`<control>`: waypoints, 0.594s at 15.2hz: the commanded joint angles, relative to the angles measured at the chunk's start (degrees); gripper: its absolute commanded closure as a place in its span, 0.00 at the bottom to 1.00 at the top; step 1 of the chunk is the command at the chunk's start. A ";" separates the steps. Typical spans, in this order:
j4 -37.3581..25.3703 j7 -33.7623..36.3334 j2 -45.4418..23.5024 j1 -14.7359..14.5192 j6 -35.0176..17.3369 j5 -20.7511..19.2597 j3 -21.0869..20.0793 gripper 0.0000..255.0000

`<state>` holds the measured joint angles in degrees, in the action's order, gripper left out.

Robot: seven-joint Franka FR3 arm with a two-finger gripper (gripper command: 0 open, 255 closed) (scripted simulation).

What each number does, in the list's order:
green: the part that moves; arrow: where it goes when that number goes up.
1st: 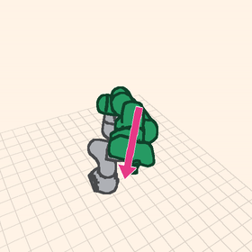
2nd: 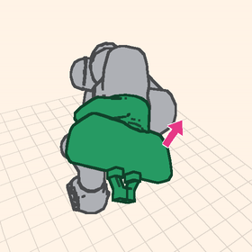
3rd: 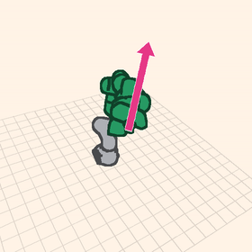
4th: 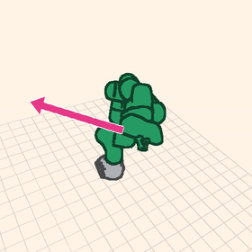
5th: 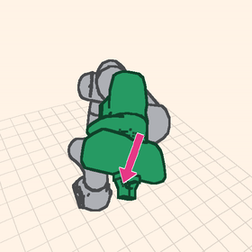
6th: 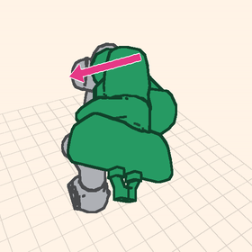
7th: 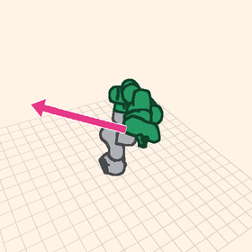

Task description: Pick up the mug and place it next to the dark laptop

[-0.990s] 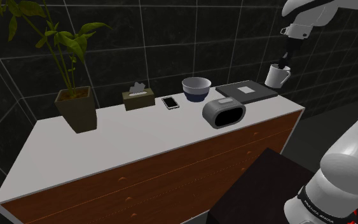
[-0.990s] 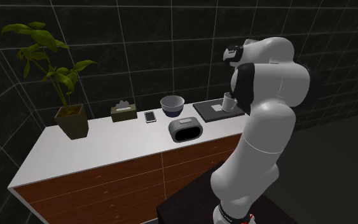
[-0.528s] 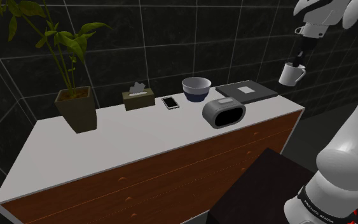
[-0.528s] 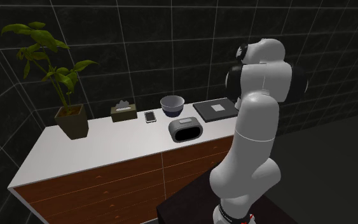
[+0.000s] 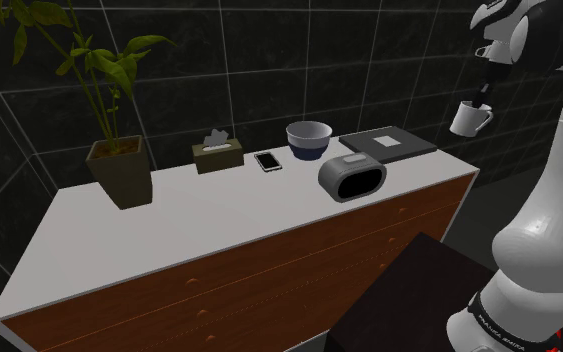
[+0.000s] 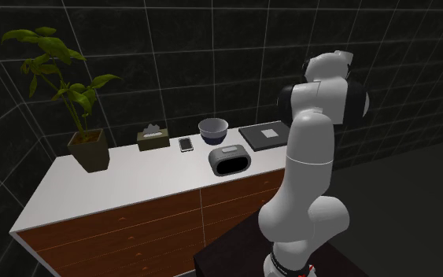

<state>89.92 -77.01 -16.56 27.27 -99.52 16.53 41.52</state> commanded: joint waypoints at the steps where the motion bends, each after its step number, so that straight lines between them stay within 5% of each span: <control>1: 1.42 -0.22 -0.08 -0.14 -1.48 0.13 -0.08 1.00; 9: 6.47 -1.36 -1.04 -0.37 -7.14 1.13 -0.52 1.00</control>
<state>95.90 -78.18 -17.35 26.86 -105.95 17.44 41.07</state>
